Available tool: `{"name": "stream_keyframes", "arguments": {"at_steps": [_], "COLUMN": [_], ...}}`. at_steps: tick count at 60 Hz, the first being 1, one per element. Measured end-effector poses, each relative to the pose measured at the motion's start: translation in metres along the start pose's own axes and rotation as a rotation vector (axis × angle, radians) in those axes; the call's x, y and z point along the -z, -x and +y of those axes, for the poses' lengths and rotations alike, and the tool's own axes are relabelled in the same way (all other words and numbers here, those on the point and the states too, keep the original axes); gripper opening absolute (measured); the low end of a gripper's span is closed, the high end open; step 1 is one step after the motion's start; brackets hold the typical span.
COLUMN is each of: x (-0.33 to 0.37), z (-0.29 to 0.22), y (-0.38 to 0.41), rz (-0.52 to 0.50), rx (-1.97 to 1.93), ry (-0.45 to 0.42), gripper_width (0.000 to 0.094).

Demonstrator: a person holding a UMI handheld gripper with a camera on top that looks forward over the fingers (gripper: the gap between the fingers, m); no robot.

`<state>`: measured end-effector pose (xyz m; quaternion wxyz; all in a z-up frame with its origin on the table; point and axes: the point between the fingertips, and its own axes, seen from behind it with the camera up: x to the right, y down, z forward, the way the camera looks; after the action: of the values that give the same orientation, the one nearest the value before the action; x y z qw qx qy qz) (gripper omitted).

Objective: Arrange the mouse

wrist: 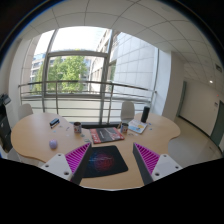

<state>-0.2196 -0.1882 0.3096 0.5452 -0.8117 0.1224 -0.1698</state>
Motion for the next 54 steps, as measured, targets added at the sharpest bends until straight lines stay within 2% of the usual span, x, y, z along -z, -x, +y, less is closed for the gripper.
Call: {"name": "stream_keyframes", "arguments": {"at_steps": [10,23,34,47,54], "x": [-0.003,-0.028,-0.061,-0.135,-0.186], "z": [0.026,0.118,0.17,0.184,0.179], "y": [0.01,0.072,0.17,0.298,0.355], "rz": [0.044,0.053,-0.071,-0.276,-0.346], "rx": [0.005,-0.005,0.006,0.076,0.1], "ry": [0.06,0.235,0.335,0.347,0.342], "gripper_width": [0.0844,0.0845,0.0848,0.0849,0.0847]}}
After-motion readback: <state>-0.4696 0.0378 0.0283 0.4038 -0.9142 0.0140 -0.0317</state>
